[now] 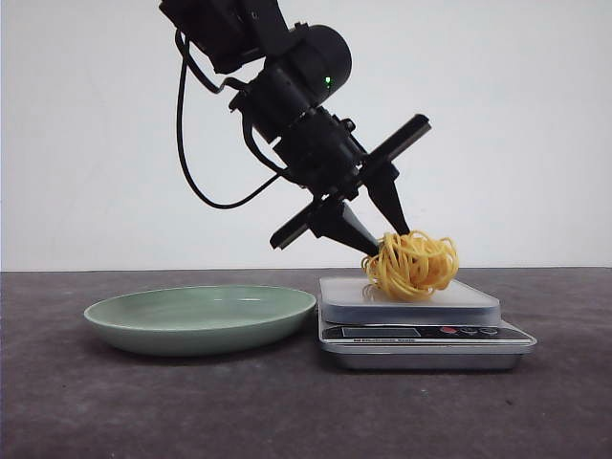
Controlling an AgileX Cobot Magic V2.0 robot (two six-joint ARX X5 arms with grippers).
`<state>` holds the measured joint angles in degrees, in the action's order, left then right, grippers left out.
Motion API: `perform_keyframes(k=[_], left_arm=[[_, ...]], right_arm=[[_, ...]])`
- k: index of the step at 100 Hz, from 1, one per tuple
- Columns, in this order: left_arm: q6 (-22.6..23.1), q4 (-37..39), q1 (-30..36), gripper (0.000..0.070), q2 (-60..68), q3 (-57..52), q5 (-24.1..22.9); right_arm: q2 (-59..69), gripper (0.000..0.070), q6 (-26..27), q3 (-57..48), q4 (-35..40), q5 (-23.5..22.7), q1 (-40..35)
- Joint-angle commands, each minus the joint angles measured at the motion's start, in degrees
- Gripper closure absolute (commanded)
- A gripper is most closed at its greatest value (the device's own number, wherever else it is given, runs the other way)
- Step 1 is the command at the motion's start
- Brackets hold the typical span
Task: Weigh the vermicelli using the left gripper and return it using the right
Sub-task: 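Lift the vermicelli with the left gripper and carry it over the scale, then release the vermicelli onto the scale and raise the left gripper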
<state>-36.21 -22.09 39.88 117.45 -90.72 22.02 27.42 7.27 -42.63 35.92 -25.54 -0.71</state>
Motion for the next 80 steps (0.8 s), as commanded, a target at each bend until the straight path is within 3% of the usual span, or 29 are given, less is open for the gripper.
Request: perform_keyframes(k=[1,8,12,37,48,60,80], left_arm=[[-0.3,0.8,0.5,0.0552,0.6,-1.1,0.3],[-0.3,0.7,0.5,0.0297,0.5,-1.1,0.3],[-0.3,0.7,0.5,0.0221,0.4,-1.1,0.4],[4.0,1.1,0.2,0.0233,-4.8,-1.6,0.1],[8.6,-0.6,-0.5,0.0282,-11.0,-1.6,-1.8],[15.6,-5.6,-1.3,0.0283,-21.0,-1.6,-7.6],[25.6,-14.2,-1.5,0.0283,-39.5,-1.6,-21.7]], right_arm=[[0.2,0.0240,-0.8,-1.1,0.0,-0.2,-0.1],[0.2,0.0240,-1.0,-1.1,0.3,-0.2,-0.1],[0.2,0.0240,-1.1,-1.1,0.3,-0.2,-0.1],[0.2,0.0240,-1.3,-1.1,0.4,-0.2,-0.1],[0.2,0.0240,-1.3,-1.1,0.6,-0.2,-0.1],[0.2,0.0240,-1.3,-1.1,0.6,-0.2,-0.1],[0.2,0.0240,-1.8,-1.1,1.8,-0.1,-0.1]])
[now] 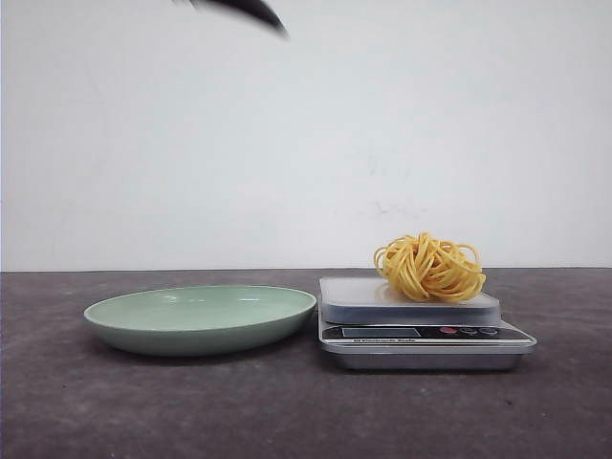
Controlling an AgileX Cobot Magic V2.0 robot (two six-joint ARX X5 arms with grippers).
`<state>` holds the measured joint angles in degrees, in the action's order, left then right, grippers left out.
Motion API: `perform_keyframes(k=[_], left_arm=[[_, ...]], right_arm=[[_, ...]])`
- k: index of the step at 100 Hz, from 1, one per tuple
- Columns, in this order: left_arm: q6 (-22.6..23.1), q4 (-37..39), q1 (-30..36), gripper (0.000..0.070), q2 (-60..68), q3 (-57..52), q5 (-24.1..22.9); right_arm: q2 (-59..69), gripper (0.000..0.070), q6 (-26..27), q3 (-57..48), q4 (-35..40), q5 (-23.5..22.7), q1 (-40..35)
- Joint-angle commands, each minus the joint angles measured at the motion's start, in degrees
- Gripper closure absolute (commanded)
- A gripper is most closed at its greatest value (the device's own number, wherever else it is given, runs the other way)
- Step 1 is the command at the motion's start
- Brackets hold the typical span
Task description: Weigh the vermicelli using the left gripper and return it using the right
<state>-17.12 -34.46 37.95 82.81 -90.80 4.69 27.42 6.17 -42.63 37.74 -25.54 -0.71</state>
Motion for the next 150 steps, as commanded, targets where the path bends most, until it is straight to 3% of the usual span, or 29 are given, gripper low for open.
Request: perform_keyframes(k=[1,18,33,53,73,103,129,150], left_arm=[[6.8,-2.1,0.5,0.0283,-5.7,-1.5,-5.0],[11.9,-9.9,0.5,0.0283,-19.6,-1.5,-13.5],[12.4,-19.1,0.5,0.0283,-29.7,-1.5,-17.4],[8.5,-31.6,0.5,0.0283,-40.9,-1.0,-21.9],[4.0,-36.6,0.5,0.0283,-53.7,4.5,-27.3],[-4.2,-37.0,0.5,0.0283,-70.8,23.0,-27.6],[-4.1,-29.9,0.5,0.0282,-73.1,40.5,-25.5],[-3.3,-24.0,0.5,0.0282,-73.1,43.7,-25.0]], right_arm=[[0.2,0.0240,-0.7,-1.1,0.0,-0.1,-0.1],[0.2,0.0240,-0.8,-1.1,-0.1,-0.1,-0.1],[0.2,0.0240,-0.9,-1.1,-0.1,0.0,-0.1],[0.2,0.0240,-1.1,-1.1,0.0,0.0,-0.1],[0.2,0.0240,-1.0,-1.1,0.1,0.0,-0.1],[0.2,0.0240,-1.0,-1.1,0.1,0.0,-0.1],[0.2,0.0240,-1.0,-1.1,0.9,0.0,-0.1],[0.8,0.0240,0.9,-1.1,1.2,-0.9,-0.7]])
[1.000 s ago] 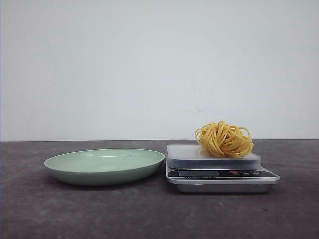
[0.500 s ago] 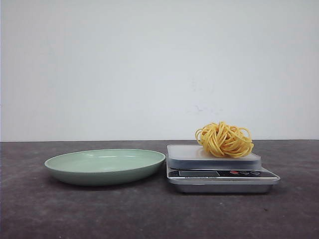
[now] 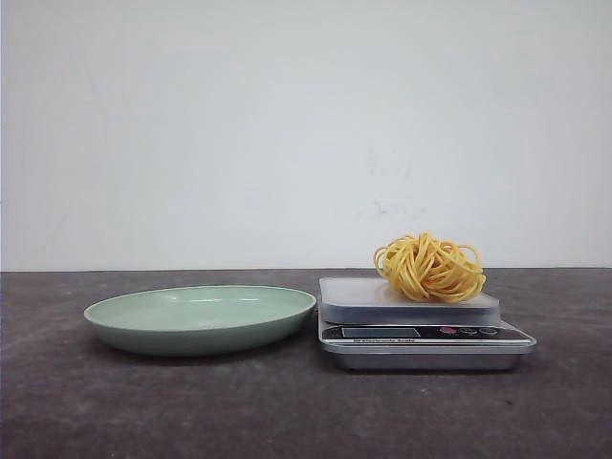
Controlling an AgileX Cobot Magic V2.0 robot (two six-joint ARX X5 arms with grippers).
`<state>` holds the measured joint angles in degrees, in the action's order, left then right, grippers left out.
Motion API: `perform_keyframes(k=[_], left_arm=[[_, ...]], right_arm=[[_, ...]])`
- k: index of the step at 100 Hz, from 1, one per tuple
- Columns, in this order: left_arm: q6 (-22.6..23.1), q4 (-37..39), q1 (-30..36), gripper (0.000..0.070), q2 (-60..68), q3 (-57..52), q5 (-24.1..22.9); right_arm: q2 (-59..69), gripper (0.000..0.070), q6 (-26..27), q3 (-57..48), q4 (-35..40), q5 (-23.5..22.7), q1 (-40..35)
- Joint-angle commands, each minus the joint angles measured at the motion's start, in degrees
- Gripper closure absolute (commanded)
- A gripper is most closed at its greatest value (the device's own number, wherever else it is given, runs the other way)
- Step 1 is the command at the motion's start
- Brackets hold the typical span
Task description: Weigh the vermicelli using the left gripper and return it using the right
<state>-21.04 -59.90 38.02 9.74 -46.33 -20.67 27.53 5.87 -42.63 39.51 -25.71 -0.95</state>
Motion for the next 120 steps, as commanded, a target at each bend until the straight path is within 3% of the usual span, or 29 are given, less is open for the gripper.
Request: perform_keyframes(k=[1,27,61,87,120], left_arm=[[0.7,1.6,0.4,0.0282,0.0,-0.7,0.4],[0.6,0.5,0.4,0.0282,0.0,-0.7,1.2],[0.2,0.7,0.4,0.0282,0.0,-0.7,1.3],[-0.7,0.9,0.4,0.0282,0.0,-0.8,1.3],[-1.1,1.1,0.4,0.0282,0.0,-0.8,1.3]], right_arm=[[0.9,0.0240,1.4,-1.1,-0.7,-0.8,-0.5],[10.0,0.0240,5.9,-2.3,-4.9,-0.7,-6.5],[31.8,0.0240,9.3,-15.1,-6.2,9.3,-18.8],[48.7,0.0240,11.8,-25.8,-0.8,9.4,-19.7],[63.9,0.0240,13.2,-29.7,-0.4,8.2,-20.7]])
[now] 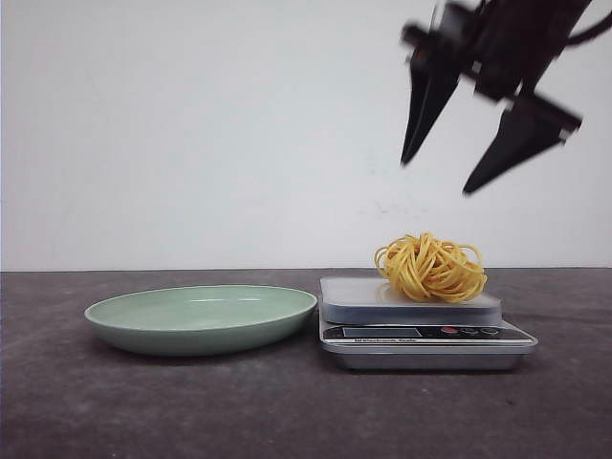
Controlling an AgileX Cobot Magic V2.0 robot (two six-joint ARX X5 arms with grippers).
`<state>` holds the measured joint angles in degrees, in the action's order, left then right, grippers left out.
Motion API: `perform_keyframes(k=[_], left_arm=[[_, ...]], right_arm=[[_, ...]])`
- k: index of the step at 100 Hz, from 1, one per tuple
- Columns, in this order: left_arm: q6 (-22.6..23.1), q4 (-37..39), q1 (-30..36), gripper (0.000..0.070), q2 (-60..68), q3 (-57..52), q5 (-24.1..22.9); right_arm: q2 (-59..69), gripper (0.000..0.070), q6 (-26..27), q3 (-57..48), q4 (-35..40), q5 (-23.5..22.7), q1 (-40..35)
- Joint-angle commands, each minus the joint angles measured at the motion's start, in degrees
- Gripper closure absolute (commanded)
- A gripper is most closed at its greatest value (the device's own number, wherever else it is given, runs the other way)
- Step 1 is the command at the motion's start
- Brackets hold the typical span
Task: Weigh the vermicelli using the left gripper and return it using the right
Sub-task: 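Lower the right gripper onto the vermicelli on the scale and grasp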
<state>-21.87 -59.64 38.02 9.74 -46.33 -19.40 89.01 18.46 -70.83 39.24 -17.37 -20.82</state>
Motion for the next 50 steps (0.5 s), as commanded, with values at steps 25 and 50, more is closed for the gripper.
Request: perform_keyframes(k=[25,50], left_arm=[[-0.3,0.8,0.4,0.0282,0.0,-0.8,0.0],[-0.3,0.5,0.4,0.0282,0.0,-0.8,0.0]], right_arm=[[9.5,0.0240,0.6,-3.2,-0.4,2.3,-1.9],[12.0,0.0401,0.6,-4.2,-1.1,2.9,-2.0]])
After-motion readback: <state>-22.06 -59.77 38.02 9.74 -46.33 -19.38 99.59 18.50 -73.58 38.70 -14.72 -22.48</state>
